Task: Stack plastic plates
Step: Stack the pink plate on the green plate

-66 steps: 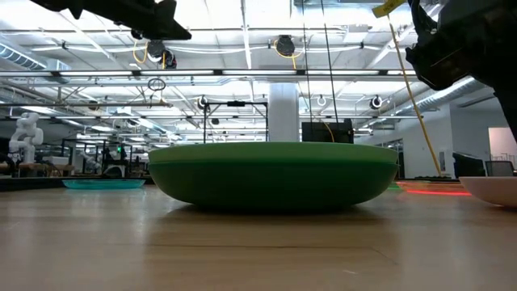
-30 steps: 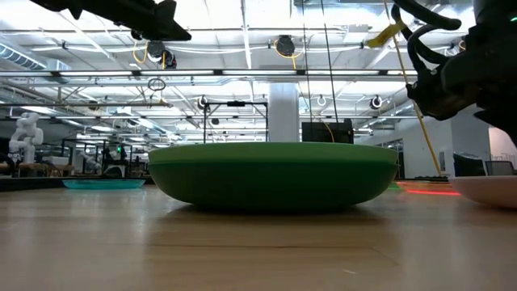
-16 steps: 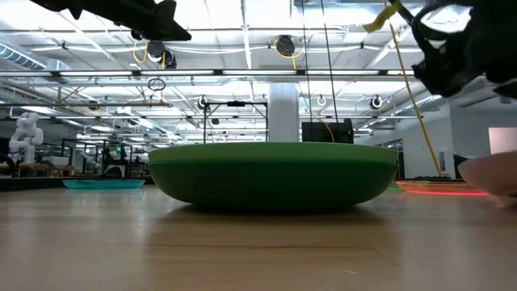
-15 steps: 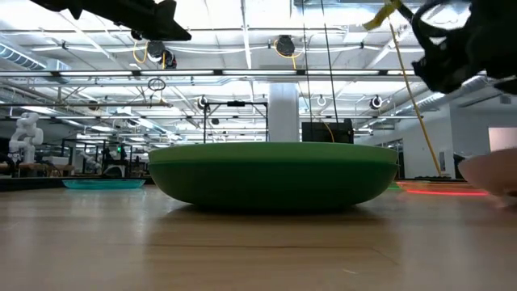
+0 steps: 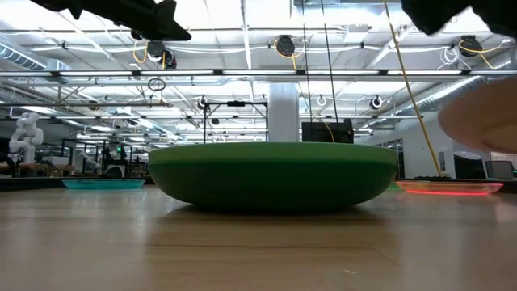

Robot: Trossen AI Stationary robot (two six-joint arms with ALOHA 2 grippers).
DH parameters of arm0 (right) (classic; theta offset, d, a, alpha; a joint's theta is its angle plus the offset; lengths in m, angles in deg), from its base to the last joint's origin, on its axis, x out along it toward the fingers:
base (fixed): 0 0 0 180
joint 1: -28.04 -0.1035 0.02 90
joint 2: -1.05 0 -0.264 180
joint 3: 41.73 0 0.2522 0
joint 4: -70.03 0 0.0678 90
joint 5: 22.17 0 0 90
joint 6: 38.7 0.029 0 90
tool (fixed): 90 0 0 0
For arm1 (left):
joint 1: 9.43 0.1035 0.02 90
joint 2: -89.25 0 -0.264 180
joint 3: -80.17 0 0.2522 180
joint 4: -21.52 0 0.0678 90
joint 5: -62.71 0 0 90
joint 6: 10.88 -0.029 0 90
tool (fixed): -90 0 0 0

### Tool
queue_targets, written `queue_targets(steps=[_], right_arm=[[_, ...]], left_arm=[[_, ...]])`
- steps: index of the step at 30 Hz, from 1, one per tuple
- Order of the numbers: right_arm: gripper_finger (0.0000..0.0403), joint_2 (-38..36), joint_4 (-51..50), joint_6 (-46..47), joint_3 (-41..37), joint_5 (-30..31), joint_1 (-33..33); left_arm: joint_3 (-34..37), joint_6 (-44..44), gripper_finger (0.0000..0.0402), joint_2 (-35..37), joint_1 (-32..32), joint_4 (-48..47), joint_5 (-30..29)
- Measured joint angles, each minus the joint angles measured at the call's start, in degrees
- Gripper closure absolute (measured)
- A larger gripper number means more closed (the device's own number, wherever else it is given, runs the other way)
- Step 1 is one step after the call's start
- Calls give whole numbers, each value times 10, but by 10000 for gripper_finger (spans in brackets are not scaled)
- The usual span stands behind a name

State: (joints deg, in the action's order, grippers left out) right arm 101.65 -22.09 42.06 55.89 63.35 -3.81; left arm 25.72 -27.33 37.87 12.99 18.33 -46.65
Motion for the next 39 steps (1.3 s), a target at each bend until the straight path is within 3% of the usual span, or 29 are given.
queue_targets(steps=[5, 10, 17, 22, 25, 33, 39], right_arm=[[400, 0, -7, -55, 38, 54, 5], [400, 0, -4, -198, 76, 106, 28], [400, -1, 32, -531, 105, 181, 72], [400, 16, 101, -800, 105, 193, 90], [399, 36, 111, -912, 105, 189, 95], [399, 103, 123, -1033, 105, 160, 109], [384, 138, 125, -1056, 105, 147, 110]], left_arm=[[0, 0, 321, 0, 0, 0, 0], [0, 0, 321, 0, 0, 3, 0], [0, 1, 321, 0, 0, 4, 0], [0, 1, 321, 0, 0, 4, 0], [0, 2, 321, 0, 0, 0, 0], [0, 3, 321, 0, 0, -3, 0], [0, 3, 321, 0, 0, -4, 0]])
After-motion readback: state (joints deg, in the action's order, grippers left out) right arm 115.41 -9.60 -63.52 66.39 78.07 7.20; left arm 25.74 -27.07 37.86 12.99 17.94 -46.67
